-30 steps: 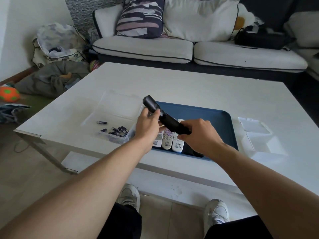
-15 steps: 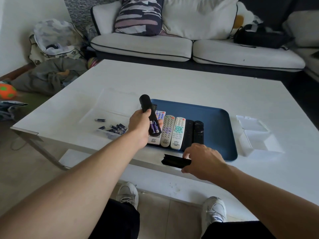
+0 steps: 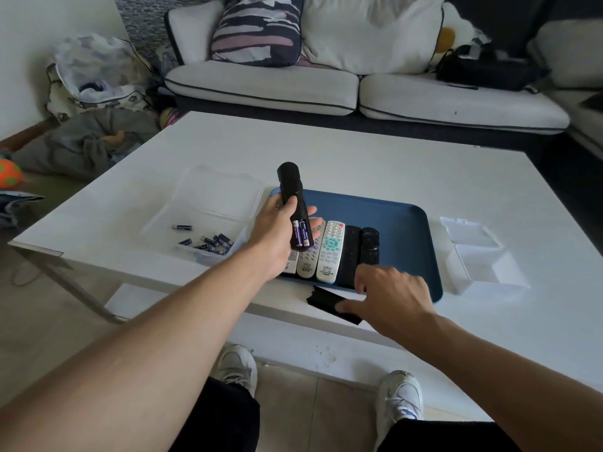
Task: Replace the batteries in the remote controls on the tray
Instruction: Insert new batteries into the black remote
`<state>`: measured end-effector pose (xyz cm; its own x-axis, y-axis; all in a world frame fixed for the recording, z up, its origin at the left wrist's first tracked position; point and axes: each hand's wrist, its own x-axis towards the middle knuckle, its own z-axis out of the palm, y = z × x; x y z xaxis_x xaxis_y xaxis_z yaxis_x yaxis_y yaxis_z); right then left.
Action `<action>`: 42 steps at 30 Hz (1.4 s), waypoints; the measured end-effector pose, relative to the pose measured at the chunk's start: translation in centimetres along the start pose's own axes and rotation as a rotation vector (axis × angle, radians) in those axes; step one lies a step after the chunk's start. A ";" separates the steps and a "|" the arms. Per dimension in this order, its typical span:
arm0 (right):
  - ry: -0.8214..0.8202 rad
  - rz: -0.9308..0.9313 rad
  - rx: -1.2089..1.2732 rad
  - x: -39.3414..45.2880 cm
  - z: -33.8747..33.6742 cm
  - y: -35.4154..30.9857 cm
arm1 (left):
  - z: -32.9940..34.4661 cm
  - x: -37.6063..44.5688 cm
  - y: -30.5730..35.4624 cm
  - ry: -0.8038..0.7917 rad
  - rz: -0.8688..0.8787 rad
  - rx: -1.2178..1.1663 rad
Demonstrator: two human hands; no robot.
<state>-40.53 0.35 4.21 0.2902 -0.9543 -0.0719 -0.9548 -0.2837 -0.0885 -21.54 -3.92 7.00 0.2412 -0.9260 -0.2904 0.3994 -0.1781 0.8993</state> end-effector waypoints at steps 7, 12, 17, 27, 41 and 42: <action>0.366 -0.255 0.327 2.0 -3.0 -1.2 | 0.5 -0.5 -0.3 -0.100 -0.033 -0.020; 0.364 -0.390 0.230 3.4 -2.6 -2.2 | 0.6 -1.4 -0.4 -0.110 -0.093 -0.054; 0.354 -0.412 0.157 3.8 -2.8 -3.0 | 0.0 -1.6 -0.2 -0.087 -0.114 -0.076; 0.233 -0.368 0.242 3.7 -3.7 -3.9 | -0.5 -2.4 -0.1 -0.123 -0.126 -0.071; 0.006 0.143 1.016 4.9 -3.8 -3.6 | -0.1 -2.2 -0.5 -0.177 -0.045 0.078; -0.019 0.175 1.107 5.0 -3.7 -3.6 | -0.1 -2.2 -0.4 -0.182 -0.045 0.077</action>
<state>-35.91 -3.75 7.84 0.1675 -0.9685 -0.1843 -0.4018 0.1036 -0.9098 -22.17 -1.80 7.22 0.0577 -0.9602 -0.2735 0.3353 -0.2393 0.9112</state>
